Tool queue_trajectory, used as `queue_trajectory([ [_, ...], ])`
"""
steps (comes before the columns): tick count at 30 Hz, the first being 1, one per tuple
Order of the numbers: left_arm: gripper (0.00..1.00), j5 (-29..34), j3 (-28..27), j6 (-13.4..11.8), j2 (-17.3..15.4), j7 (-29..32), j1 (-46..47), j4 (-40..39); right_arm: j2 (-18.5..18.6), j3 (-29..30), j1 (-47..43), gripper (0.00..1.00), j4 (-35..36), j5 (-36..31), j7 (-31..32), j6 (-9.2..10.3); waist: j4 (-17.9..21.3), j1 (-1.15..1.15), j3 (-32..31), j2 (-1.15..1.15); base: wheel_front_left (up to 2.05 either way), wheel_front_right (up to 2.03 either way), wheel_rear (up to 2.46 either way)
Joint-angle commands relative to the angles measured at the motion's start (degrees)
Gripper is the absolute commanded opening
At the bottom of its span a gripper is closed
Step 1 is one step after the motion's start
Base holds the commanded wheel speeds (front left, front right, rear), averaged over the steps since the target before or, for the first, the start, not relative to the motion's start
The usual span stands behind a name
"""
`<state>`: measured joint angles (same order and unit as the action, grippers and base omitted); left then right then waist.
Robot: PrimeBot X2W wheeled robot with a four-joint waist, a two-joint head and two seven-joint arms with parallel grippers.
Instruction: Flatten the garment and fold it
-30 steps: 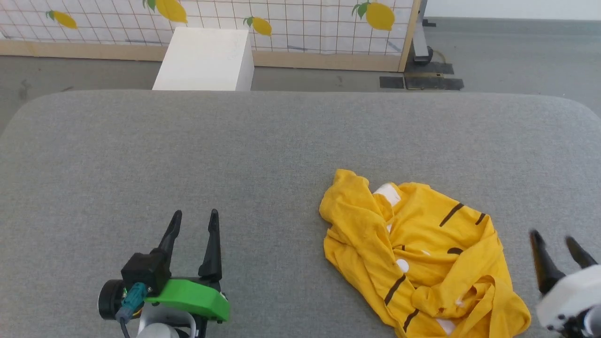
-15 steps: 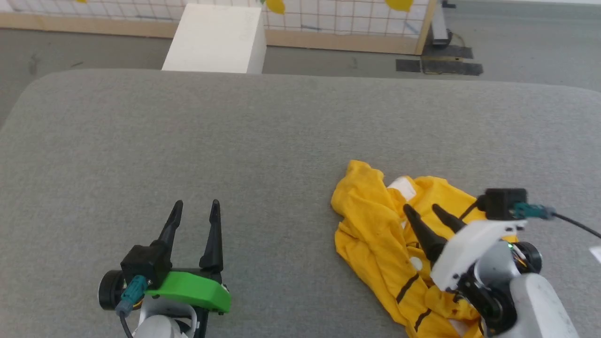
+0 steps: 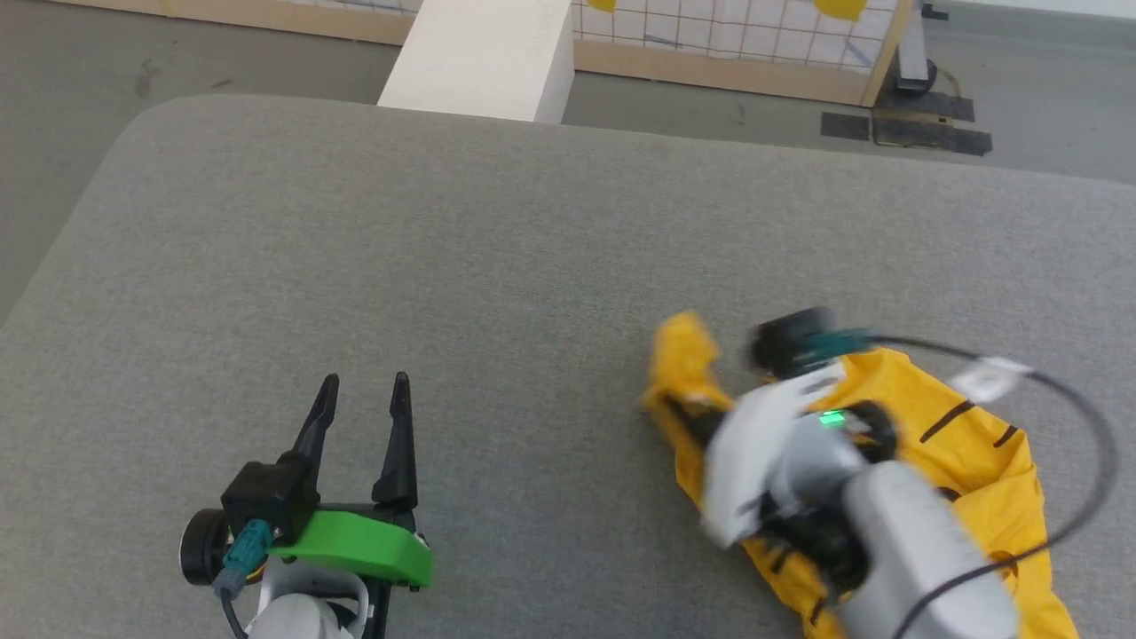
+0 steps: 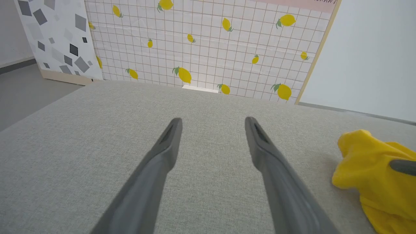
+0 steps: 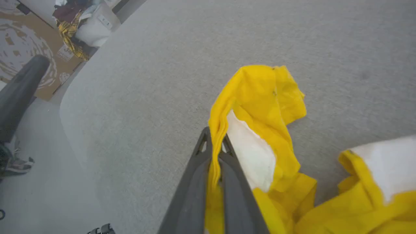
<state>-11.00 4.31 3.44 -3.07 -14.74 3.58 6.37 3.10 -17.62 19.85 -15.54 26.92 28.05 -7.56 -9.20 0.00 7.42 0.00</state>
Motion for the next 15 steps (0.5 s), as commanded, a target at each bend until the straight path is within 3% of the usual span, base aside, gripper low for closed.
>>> queue_trajectory([
  [1,1.00,0.08,-0.15,-0.30,0.17,-0.26,0.18,-0.07,-0.22,-4.03,0.26,0.00,1.43,0.97,0.64,0.08,-0.27,0.00,-0.16,0.00,0.00,0.00,0.00],
  [4,1.00,-0.03,-0.23,-0.34,0.17,-0.26,0.16,-0.05,-0.22,-13.28,-1.33,0.00,3.54,0.93,4.34,0.08,-0.53,0.00,-0.12,0.00,0.00,0.00,0.00],
  [7,1.00,-0.12,-0.32,-0.47,0.18,-0.26,0.15,-0.12,-0.22,-18.26,-3.49,0.02,3.69,0.01,8.40,0.08,-0.51,0.00,-0.07,0.00,0.00,0.00,0.00],
  [9,1.00,-0.21,-0.38,-0.53,0.18,-0.26,0.05,-0.12,-0.22,-19.72,-4.61,0.88,3.73,-1.09,10.68,0.08,-0.34,0.00,-0.03,0.00,0.00,0.00,0.00],
  [10,1.00,-0.25,-0.42,-0.57,0.18,-0.26,-0.03,-0.09,-0.22,-19.66,-5.13,1.00,4.22,-1.27,11.24,0.08,-0.17,0.00,-0.04,0.00,0.00,0.00,0.00],
  [15,1.00,-0.23,-0.71,-0.60,0.18,-0.26,-0.64,0.09,-0.22,-12.49,-7.22,1.00,10.78,-2.21,5.65,0.08,1.25,0.00,-0.45,0.00,0.00,0.00,0.00],
])
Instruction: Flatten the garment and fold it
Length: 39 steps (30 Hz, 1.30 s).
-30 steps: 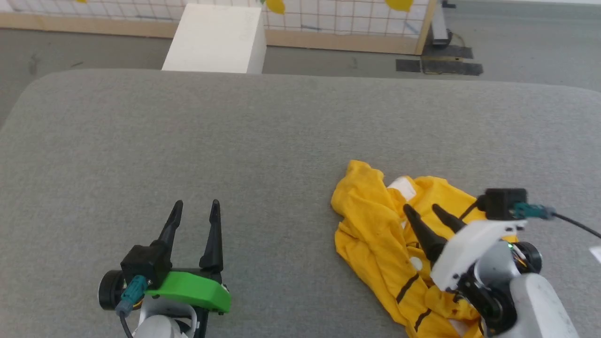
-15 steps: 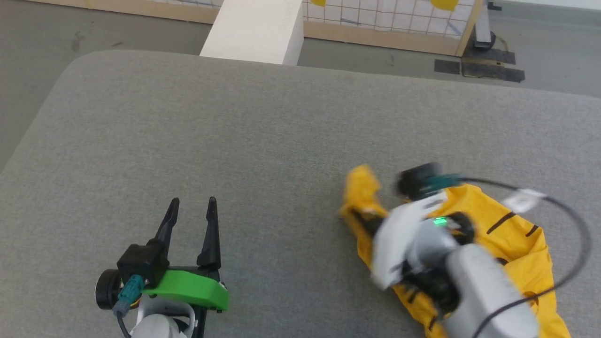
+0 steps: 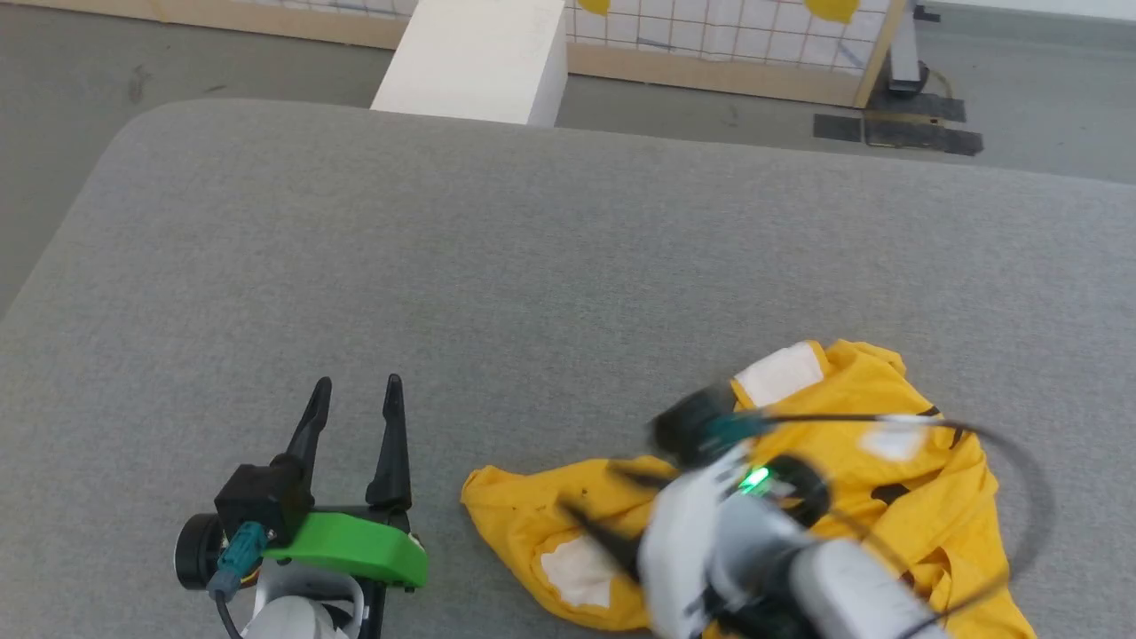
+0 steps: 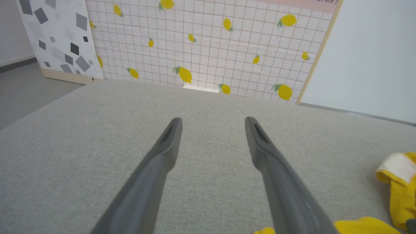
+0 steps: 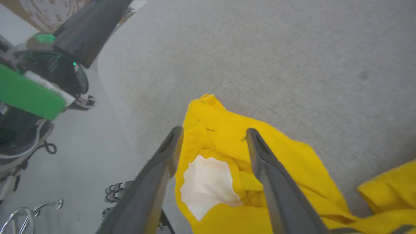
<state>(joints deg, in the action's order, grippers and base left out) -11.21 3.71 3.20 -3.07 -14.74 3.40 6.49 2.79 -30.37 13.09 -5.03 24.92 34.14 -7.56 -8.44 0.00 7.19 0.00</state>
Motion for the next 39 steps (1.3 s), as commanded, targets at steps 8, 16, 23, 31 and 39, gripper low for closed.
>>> queue_trajectory([
  [8,1.00,0.66,1.45,0.66,-0.07,-0.13,-0.68,1.93,0.09,22.91,-6.55,1.00,9.81,-7.63,-18.10,0.08,3.68,0.00,-0.82,0.00,0.00,0.00,0.00],
  [16,1.00,0.85,5.57,2.41,-4.12,16.74,-3.59,4.18,0.09,35.34,-13.01,1.00,8.69,-7.44,-23.34,0.08,6.97,0.00,-2.50,0.00,0.00,0.00,0.00],
  [23,1.00,-3.99,5.16,1.86,-4.01,33.28,-6.27,1.70,0.09,35.16,-13.54,1.00,8.25,-5.24,-23.66,0.08,9.28,0.00,-2.26,0.00,0.00,0.00,0.00],
  [31,0.00,-6.30,5.22,0.12,-4.05,43.74,-4.94,0.65,0.09,32.96,-12.74,1.00,7.59,-3.77,-23.77,0.08,11.28,0.00,-0.34,0.00,0.00,0.00,0.00],
  [39,0.00,-1.23,-4.39,-7.45,-9.16,26.35,5.20,0.69,0.09,31.67,-10.21,1.00,7.25,-4.17,-23.74,0.08,11.65,0.00,3.30,0.00,0.00,0.00,0.00],
])
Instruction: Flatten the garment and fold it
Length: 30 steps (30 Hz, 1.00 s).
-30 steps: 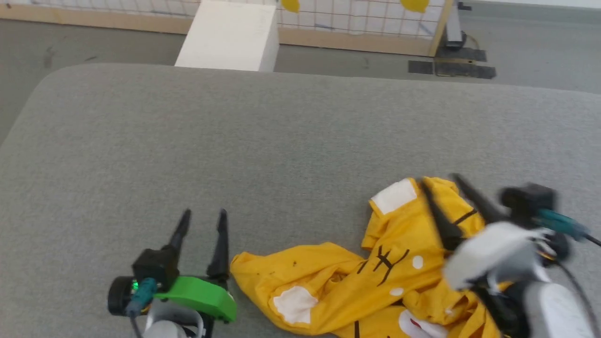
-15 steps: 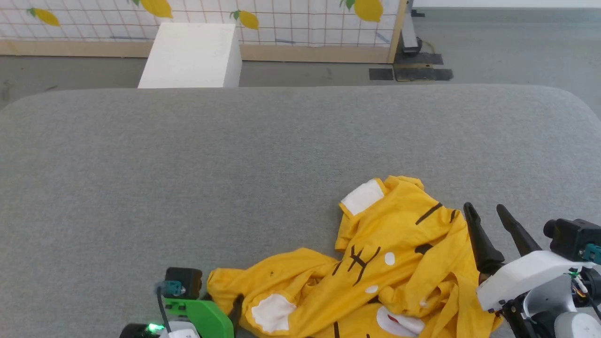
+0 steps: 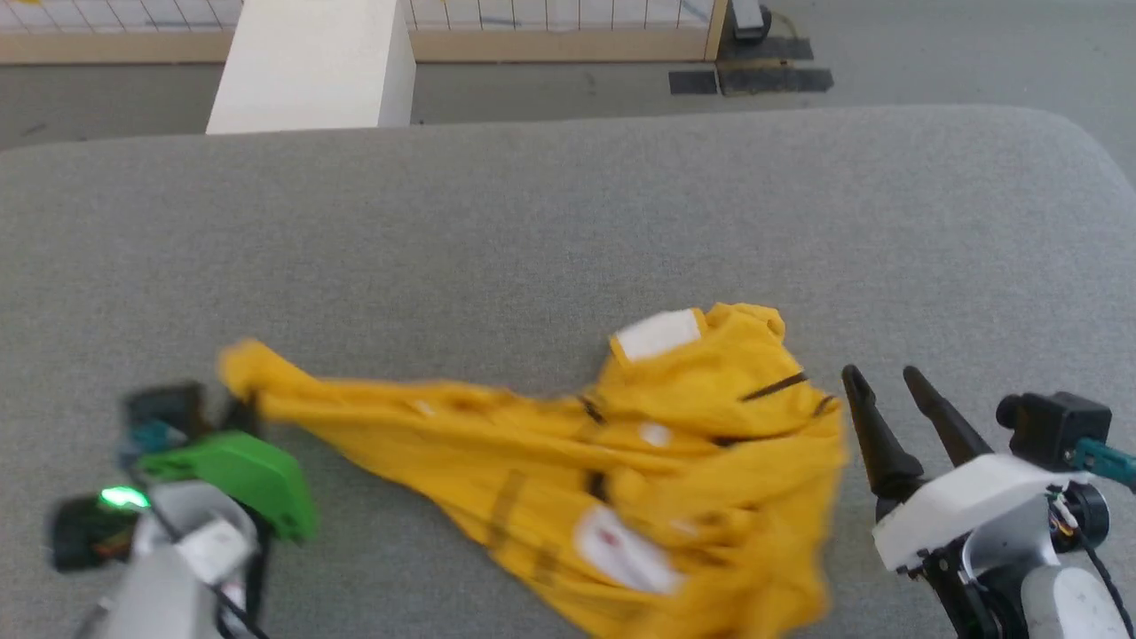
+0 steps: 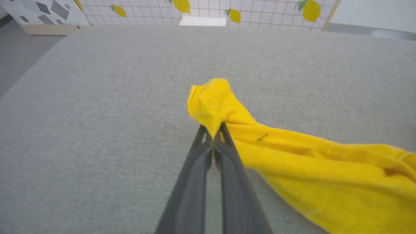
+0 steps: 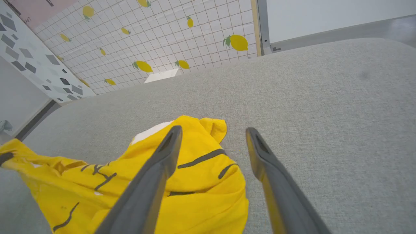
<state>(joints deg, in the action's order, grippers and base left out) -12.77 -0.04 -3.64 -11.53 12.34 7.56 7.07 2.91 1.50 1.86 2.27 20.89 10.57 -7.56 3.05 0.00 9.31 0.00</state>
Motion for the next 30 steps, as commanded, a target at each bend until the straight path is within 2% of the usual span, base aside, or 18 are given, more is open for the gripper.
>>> queue_trajectory([
  [1,0.00,0.68,-2.25,-1.96,-1.21,-3.40,2.51,0.50,-0.03,-0.26,1.57,1.00,-0.16,-0.34,-0.13,0.08,0.12,0.00,1.65,0.00,0.00,0.00,0.00],
  [4,0.00,0.69,-5.08,-4.05,-2.08,-8.00,5.46,2.76,-0.03,-0.40,3.09,1.00,-0.62,-0.77,0.18,0.08,-0.17,0.00,2.72,0.00,0.00,0.00,0.00],
  [6,0.00,-0.18,-5.89,-4.29,-1.91,-9.04,6.72,4.93,-0.03,-0.44,4.35,1.00,-1.12,-1.53,0.69,0.08,-0.47,0.00,3.34,0.00,0.00,0.00,0.00],
  [7,1.00,-2.13,-6.26,-3.75,-1.00,-8.84,7.36,8.27,-0.03,-0.80,6.97,1.00,-2.28,-2.94,1.70,0.08,-1.13,0.00,4.17,0.00,0.00,0.00,0.00],
  [13,1.00,-4.66,-5.05,-2.48,2.74,-10.72,6.40,10.97,-0.03,-2.89,12.70,1.00,-6.42,-4.56,5.35,0.08,-4.18,0.00,5.43,0.00,0.00,0.00,0.00],
  [17,1.00,-5.62,-4.15,-1.08,4.98,-16.65,4.94,10.26,-0.03,-5.09,15.01,1.00,-9.15,-1.29,10.53,0.08,-6.41,0.00,5.54,0.00,0.00,0.00,0.00],
  [20,1.00,-5.55,-3.11,-0.63,6.10,-21.35,3.90,9.48,-0.03,-5.32,16.49,1.00,-11.38,-1.35,15.43,0.08,-7.74,0.00,5.53,0.00,0.00,0.00,0.00],
  [25,1.00,-5.70,-1.47,-0.53,7.26,-24.97,3.13,8.54,-0.03,-6.19,18.20,1.00,-14.36,0.36,22.39,0.08,-9.23,0.00,5.33,0.00,0.00,0.00,0.00],
  [26,1.00,-5.58,-1.06,-0.50,7.38,-25.31,3.09,8.51,-0.03,-6.43,18.64,0.64,-14.91,0.45,23.74,0.08,-9.45,0.00,5.31,0.00,0.00,0.00,0.00],
  [27,1.00,-5.51,-0.77,-0.51,7.46,-25.52,3.12,8.55,-0.03,-6.45,19.08,0.40,-15.18,0.02,24.37,0.08,-9.63,0.00,5.32,0.00,0.00,0.00,0.00],
  [28,1.00,-5.50,-0.46,-0.47,7.55,-25.73,3.19,8.69,-0.03,-6.46,19.74,0.00,-15.40,-0.35,24.71,0.08,-9.80,0.00,5.32,0.00,0.00,0.00,0.00],
  [30,1.00,-5.41,0.08,-0.34,7.65,-26.01,3.43,9.06,-0.03,-5.92,21.22,0.00,-15.87,-0.16,24.13,0.08,-10.11,0.00,5.30,0.00,0.00,0.00,0.00],
])
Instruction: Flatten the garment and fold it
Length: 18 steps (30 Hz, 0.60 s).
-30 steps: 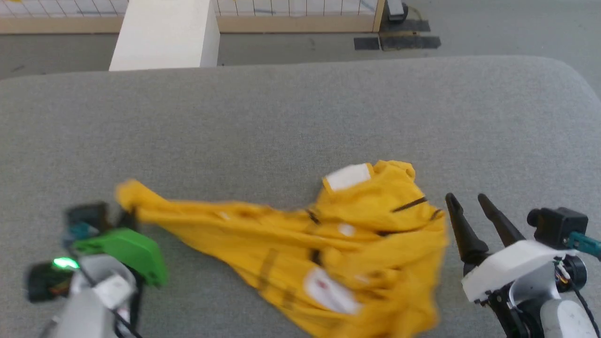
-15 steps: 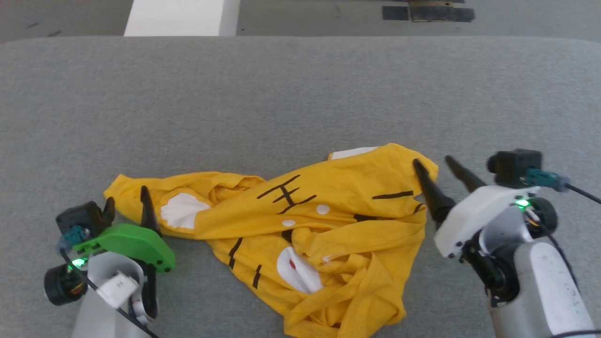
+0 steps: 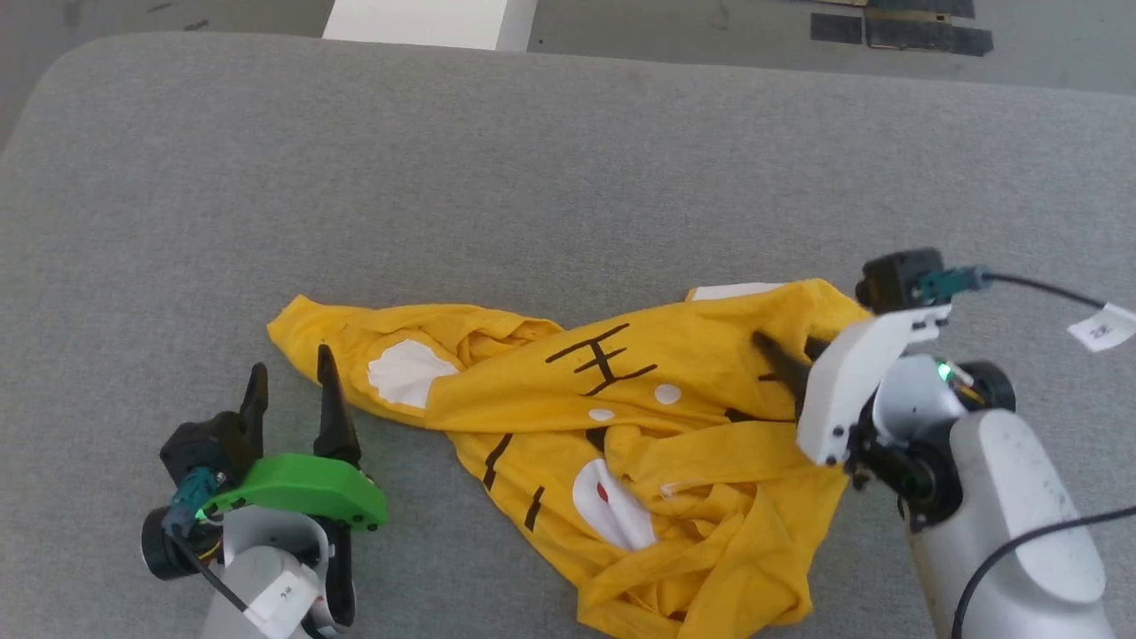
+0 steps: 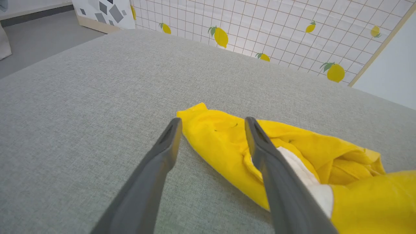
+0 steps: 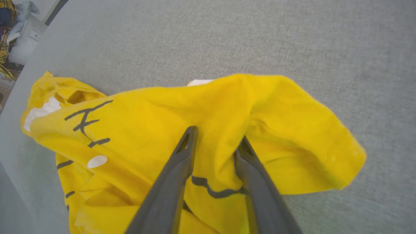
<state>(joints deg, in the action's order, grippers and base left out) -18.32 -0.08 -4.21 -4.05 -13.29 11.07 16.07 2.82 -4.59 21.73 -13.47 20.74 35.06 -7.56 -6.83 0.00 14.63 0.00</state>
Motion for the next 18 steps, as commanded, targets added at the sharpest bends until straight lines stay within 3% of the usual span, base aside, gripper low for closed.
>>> queue_trajectory([
  [1,1.00,0.15,0.32,0.28,0.20,-0.47,0.06,0.25,0.06,0.28,2.17,0.00,-0.43,0.12,-0.69,0.08,-0.33,0.00,-0.02,0.00,0.00,0.00,0.00],
  [5,1.00,-0.02,0.97,0.39,0.36,-0.80,0.82,0.92,0.06,-0.09,8.15,0.00,-2.49,0.64,-3.63,0.08,-0.73,0.00,0.22,0.00,0.00,0.00,0.00],
  [12,1.00,-0.27,1.90,0.17,0.57,-1.14,1.52,1.39,0.06,-5.95,20.81,0.00,-5.06,-0.80,-11.65,0.08,-1.65,0.00,0.56,0.00,0.00,0.00,0.00],
  [15,1.00,-0.38,2.03,-0.03,0.61,-1.24,1.11,1.31,0.06,-7.08,21.76,0.00,-5.27,-2.05,-13.55,0.08,-1.67,0.00,0.35,0.00,0.00,0.00,0.00],
  [18,1.00,-0.64,1.64,-0.18,0.45,-1.34,0.23,1.52,0.27,-4.98,18.07,0.00,-6.10,-5.38,-11.63,0.08,-1.07,0.00,-0.48,0.00,0.00,0.00,0.00],
])
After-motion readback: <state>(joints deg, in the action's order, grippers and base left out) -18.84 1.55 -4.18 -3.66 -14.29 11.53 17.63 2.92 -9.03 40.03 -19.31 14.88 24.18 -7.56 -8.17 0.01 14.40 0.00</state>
